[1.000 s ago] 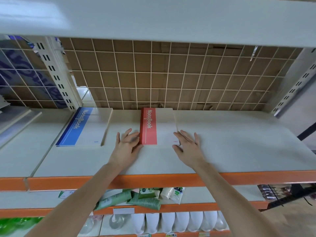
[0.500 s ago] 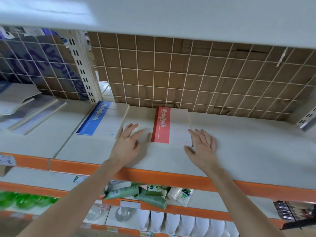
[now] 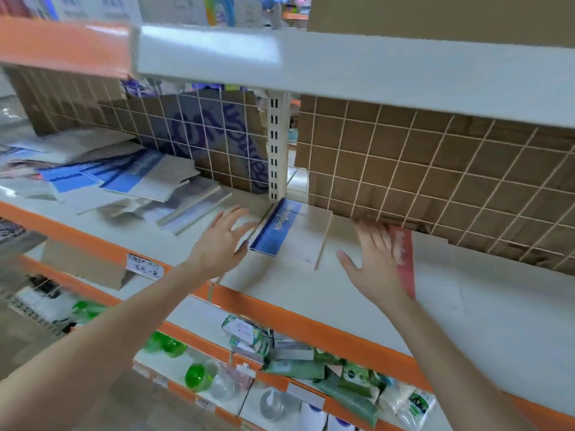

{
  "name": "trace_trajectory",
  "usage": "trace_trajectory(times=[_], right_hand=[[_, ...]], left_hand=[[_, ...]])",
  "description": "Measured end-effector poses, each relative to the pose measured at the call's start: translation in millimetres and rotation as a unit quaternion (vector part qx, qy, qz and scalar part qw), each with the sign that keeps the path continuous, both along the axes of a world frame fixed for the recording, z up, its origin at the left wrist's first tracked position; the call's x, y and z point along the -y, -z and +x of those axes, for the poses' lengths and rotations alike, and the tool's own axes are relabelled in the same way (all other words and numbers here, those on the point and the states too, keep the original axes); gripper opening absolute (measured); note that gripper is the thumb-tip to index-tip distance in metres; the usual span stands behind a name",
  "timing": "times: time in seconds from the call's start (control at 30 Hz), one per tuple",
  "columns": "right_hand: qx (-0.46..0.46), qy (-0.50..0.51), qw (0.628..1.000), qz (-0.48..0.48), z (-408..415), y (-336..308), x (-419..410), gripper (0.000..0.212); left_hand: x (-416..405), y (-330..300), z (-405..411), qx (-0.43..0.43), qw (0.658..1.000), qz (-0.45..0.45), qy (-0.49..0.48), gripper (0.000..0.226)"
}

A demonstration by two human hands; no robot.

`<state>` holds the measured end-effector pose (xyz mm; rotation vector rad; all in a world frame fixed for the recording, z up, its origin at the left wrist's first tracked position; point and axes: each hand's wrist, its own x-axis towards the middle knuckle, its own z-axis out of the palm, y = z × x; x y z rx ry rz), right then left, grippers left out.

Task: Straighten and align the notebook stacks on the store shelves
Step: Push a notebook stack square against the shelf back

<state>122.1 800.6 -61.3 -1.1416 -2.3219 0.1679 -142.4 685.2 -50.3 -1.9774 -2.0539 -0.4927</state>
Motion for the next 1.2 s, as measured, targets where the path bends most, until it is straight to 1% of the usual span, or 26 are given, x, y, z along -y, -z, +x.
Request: trace_trajectory(times=[0.07, 0.17, 0.23, 0.33, 0.4, 0.5, 0.67, 0.8, 0.87, 0.93, 1.1, 1.2], right_hand=[[0.003, -0.032, 0.999, -0.004, -44, 0, 8, 0.064], [0.013, -0.069, 0.997, -0.015, -120, 3, 20, 0.065], [0.018, -0.077, 0.996, -0.036, -176, 3, 31, 0.068], [0.041, -0.096, 0.992, -0.074, -259, 4, 52, 0.075], [0.052, -0.114, 0.987, -0.096, -307, 4, 60, 0.079], [0.066, -0.106, 0.987, -0.105, -359, 2, 65, 0.084], [0.132, -0.079, 0.983, -0.097, -410, 0, 66, 0.083], [0.163, -0.049, 0.983, -0.069, -431, 1, 64, 0.077], [0.198, -0.041, 0.979, -0.037, -438, 5, 64, 0.076], [0.214, -0.039, 0.976, -0.026, -444, 7, 65, 0.075], [0.186, -0.064, 0.980, -0.009, -440, 12, 67, 0.068], [0.186, -0.089, 0.978, -0.014, -427, 9, 70, 0.068]], left_hand=[[9, -8, -42, -0.011, 1.000, 0.005, -0.022, 0.042], [24, -16, -114, -0.048, 0.998, 0.009, -0.043, 0.050], [32, -22, -160, -0.064, 0.996, -0.006, -0.060, 0.057], [38, -25, -227, -0.059, 0.991, -0.069, -0.095, 0.080], [35, -26, -264, -0.093, 0.981, -0.129, -0.113, 0.095], [30, -28, -301, -0.116, 0.972, -0.176, -0.106, 0.106], [19, -29, -325, -0.089, 0.977, -0.191, -0.039, 0.096], [16, -20, -327, -0.030, 0.976, -0.215, -0.034, 0.091], [17, -15, -325, -0.040, 0.972, -0.227, -0.045, 0.083], [19, -12, -324, -0.058, 0.970, -0.230, -0.053, 0.076], [29, -7, -318, -0.086, 0.971, -0.213, -0.072, 0.065], [39, -4, -308, -0.125, 0.972, -0.185, -0.073, 0.054]])
